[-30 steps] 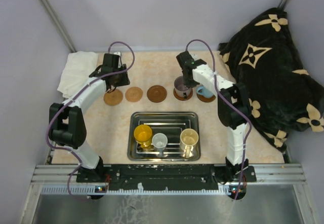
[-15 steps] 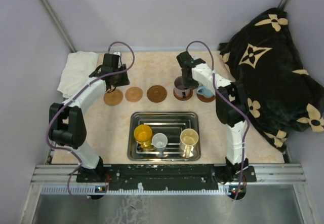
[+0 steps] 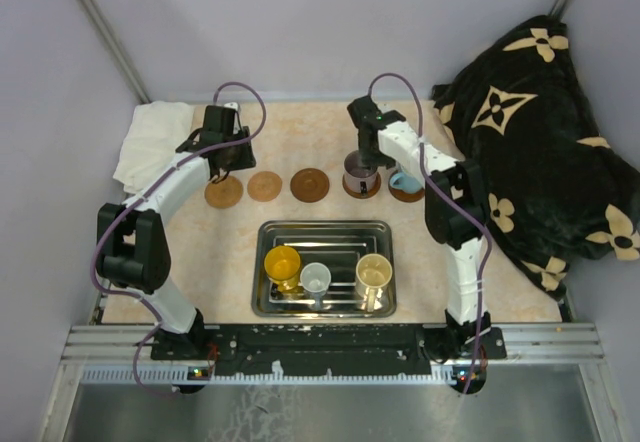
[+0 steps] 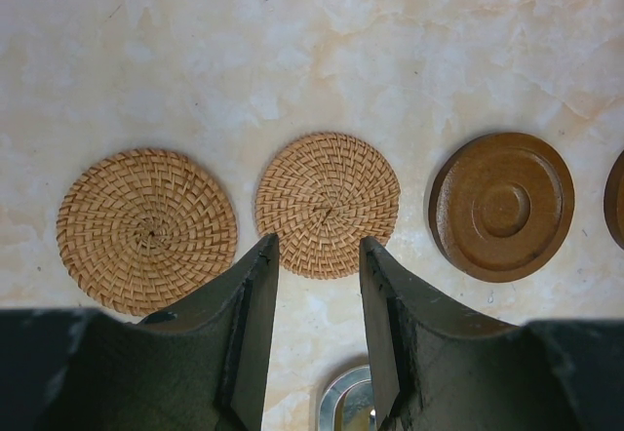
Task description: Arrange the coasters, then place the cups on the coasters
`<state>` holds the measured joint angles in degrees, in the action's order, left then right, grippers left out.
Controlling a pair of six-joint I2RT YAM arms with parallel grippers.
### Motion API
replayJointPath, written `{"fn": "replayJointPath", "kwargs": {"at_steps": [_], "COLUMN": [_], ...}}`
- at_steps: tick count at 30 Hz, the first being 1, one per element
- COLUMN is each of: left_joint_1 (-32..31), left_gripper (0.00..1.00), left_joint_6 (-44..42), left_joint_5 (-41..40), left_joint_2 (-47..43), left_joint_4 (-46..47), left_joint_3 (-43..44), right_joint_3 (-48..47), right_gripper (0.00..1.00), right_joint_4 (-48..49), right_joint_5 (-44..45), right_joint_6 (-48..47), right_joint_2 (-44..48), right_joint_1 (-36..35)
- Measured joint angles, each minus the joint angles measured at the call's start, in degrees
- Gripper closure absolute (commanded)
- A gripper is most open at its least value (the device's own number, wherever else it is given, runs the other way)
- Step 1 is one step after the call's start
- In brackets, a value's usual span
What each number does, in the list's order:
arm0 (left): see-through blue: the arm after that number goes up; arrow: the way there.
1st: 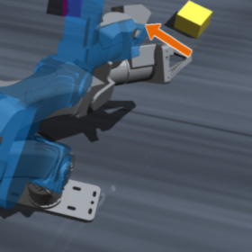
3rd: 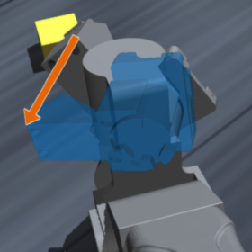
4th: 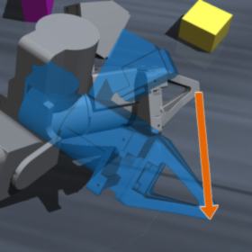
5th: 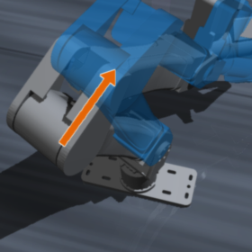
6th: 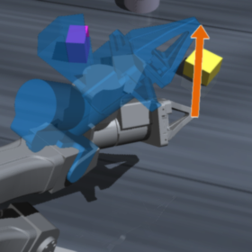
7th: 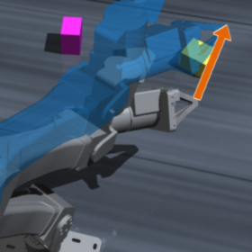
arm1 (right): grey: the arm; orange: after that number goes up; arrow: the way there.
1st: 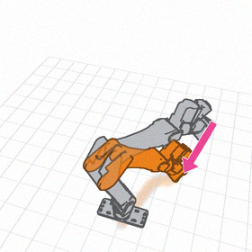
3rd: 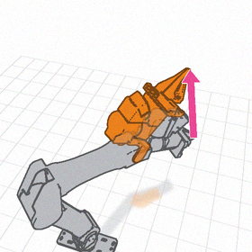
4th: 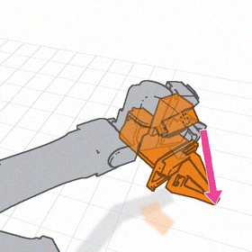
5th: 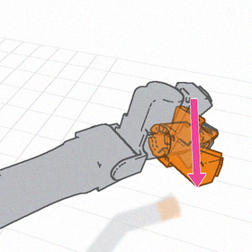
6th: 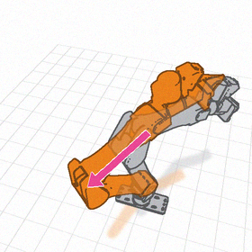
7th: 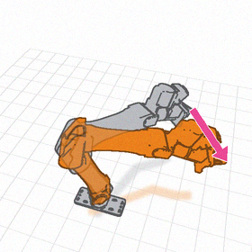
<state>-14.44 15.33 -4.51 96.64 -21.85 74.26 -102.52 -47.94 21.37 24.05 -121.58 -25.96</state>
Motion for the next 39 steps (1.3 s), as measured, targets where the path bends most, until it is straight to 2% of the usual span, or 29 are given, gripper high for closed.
{"fn": "replayJointPath", "kwargs": {"at_steps": [6,16,21,31,39], "left_joint_1": [0.0,0.0,0.0,0.0,0.0], "left_gripper": [0.55,0.54,0.54,0.54,0.54], "left_joint_6": [0.0,0.0,0.02,0.07,0.09], "left_joint_5": [0.02,0.0,0.02,0.0,0.0], "left_joint_2": [0.0,0.0,0.0,0.0,0.0], "left_joint_4": [0.02,0.0,0.02,0.02,-0.02], "left_joint_3": [0.0,0.0,0.0,0.0,0.0], "right_joint_3": [-6.47,-6.64,-5.68,-4.74,3.19], "right_gripper": [0.5,0.49,0.49,0.49,0.49], "right_joint_4": [0.09,0.55,2.54,3.85,1.44], "right_joint_5": [1.01,1.38,3.08,5.66,3.45], "right_joint_6": [-0.46,-1.14,-3.48,-7.52,-7.37], "right_joint_2": [0.0,0.07,1.92,8.74,16.33], "right_joint_1": [0.0,-0.13,-1.36,-8.44,-9.27]}}
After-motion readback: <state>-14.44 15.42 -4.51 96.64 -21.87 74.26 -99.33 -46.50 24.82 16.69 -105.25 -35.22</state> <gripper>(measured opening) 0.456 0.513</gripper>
